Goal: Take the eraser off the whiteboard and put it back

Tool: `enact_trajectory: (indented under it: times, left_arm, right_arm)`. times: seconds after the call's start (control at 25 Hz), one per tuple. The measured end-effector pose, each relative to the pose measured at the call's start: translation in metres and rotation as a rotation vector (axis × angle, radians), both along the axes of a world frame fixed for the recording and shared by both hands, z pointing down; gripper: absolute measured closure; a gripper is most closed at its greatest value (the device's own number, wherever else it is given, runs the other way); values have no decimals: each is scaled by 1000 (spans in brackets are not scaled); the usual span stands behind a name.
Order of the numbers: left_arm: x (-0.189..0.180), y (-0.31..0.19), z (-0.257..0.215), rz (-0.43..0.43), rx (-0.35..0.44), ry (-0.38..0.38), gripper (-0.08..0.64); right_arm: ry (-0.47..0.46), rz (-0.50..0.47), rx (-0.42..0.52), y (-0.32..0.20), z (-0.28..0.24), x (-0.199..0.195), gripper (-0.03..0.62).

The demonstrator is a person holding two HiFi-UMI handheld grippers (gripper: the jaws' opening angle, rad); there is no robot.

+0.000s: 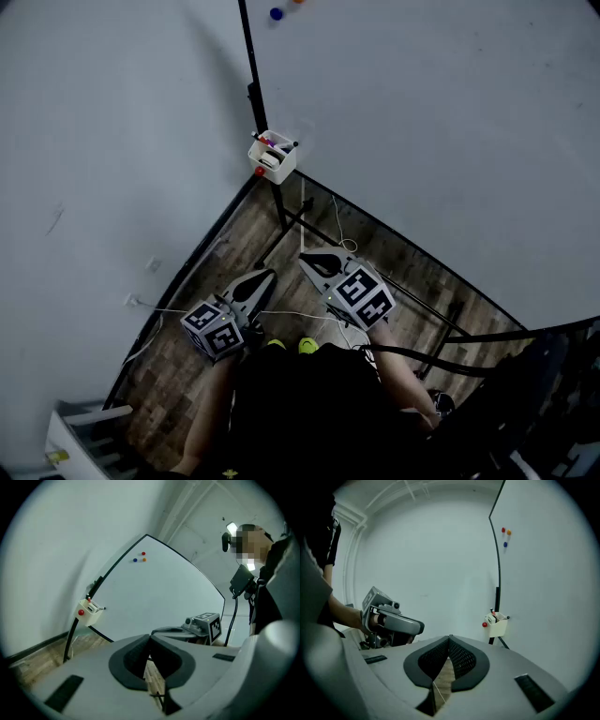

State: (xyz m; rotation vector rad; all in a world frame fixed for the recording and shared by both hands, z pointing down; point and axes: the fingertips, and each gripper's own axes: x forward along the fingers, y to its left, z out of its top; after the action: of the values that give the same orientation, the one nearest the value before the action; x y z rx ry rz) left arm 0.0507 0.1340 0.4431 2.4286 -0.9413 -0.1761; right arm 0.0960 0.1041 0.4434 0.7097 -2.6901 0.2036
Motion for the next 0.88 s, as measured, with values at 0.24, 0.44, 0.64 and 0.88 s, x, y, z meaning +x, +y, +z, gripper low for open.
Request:
enact_trajectory:
  times: [0.24, 0.44, 0.64, 0.88]
  left_arm:
    - [1, -5, -4, 6, 4, -10, 551]
    - [-8, -9, -5, 5, 11, -22, 551]
    - [-24, -17, -11, -22, 10, -18, 551]
    - [-50, -28, -11, -50, -6, -8, 551]
  right_arm:
    - [-22, 12, 2, -7, -3, 2, 578]
    - [-54, 38, -8, -10, -4, 3, 578]
    - [-46, 44, -27, -15, 1, -4, 578]
    - [-30, 42, -63, -24, 11, -18, 578]
